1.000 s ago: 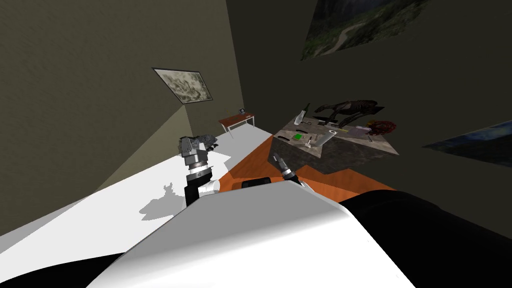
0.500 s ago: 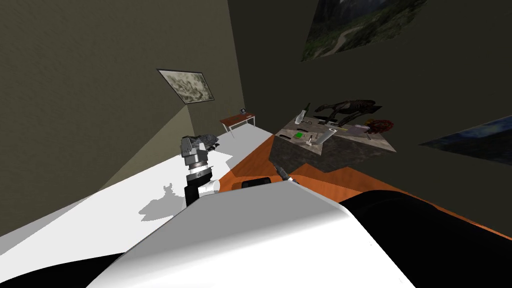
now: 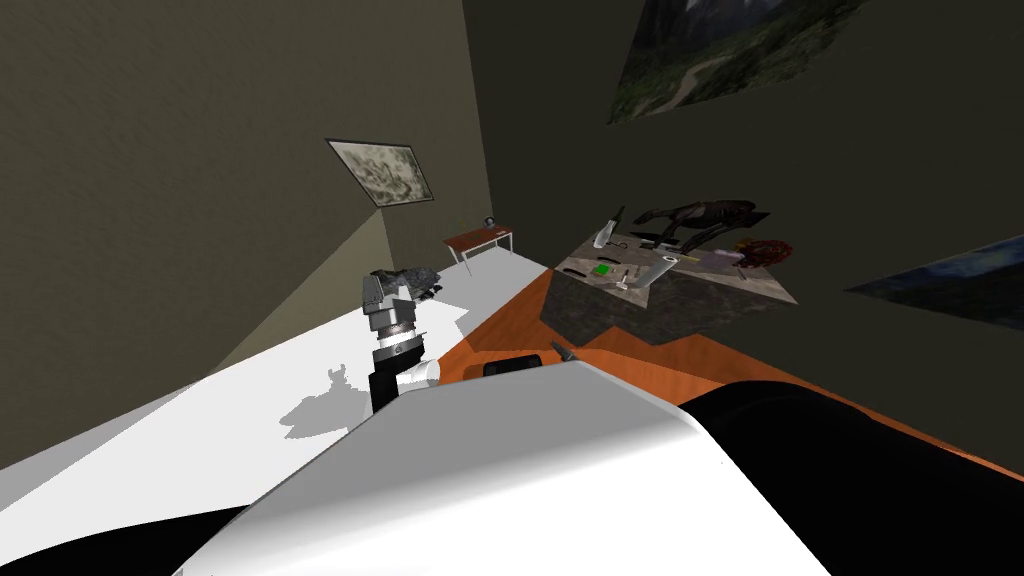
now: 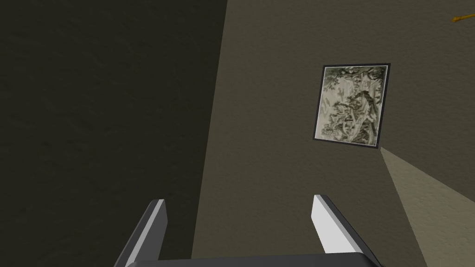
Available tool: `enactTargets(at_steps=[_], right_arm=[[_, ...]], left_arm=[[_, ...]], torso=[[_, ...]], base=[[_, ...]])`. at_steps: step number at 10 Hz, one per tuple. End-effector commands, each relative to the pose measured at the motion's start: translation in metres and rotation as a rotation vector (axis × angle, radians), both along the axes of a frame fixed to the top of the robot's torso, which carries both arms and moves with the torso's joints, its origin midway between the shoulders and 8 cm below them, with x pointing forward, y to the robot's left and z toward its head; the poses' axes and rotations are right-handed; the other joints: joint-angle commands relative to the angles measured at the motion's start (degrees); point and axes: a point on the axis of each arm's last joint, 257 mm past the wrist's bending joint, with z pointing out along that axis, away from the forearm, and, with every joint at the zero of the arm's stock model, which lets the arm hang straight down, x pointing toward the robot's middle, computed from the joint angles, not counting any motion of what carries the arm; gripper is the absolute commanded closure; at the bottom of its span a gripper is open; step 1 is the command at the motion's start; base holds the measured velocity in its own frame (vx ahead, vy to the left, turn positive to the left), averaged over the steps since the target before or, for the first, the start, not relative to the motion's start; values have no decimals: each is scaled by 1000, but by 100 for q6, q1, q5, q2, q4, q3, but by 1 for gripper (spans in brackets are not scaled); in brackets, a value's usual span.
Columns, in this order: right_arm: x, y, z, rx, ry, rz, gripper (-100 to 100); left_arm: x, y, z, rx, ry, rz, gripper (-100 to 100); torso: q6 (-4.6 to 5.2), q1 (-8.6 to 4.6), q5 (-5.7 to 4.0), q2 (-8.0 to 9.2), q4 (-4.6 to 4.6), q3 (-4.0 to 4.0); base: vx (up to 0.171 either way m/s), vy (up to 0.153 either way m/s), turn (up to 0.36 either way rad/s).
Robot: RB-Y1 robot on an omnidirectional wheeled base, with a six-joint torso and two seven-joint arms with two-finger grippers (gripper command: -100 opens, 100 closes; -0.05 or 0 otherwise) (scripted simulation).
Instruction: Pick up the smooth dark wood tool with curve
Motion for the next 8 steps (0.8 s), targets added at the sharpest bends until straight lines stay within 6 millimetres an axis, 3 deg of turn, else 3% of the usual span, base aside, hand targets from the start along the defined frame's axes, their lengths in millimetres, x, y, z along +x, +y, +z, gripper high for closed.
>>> enactTargets(at_steps=[1,2,3,4,5,6,7,8], right_arm=[[-32,-11,-25,-43,78,34,-100],[-34,-15,-25,-57,82,46,-100],[-60,-26,-43,-89,146,69,-100],[-62,-33,-43,-108,152,85,-100],[-88,-46,-59,-142,212,108,-100],[-90,-54,-58,-163,219,125,-100],[-115,-68,-71,-198,276,148,-100],[-116,-74,-70,-213,281,160,-100]], left_arm=[[0,0,0,0,0,0,0],[0,0,0,0,0,0,0],[0,0,0,0,0,0,0],[0,0,0,0,0,0,0],[0,0,0,0,0,0,0],[0,0,0,0,0,0,0],[0,0,0,0,0,0,0],[0,0,0,0,0,0,0]], torso=[[0,0,0,0,0,0],[0,7,1,-3,-1,-2],[-1,3,1,-5,-1,-3],[-2,0,0,-5,-1,-3],[-1,-5,-1,-8,-1,-4],[-1,-6,-1,-10,-2,-6],[-1,-9,-2,-13,-2,-7],[-2,-8,-2,-15,-3,-9]], base=[[-10,80,60],[-16,67,28],[-18,62,81],[-7,46,46],[3,48,92],[7,36,53],[16,40,138],[14,28,48]])
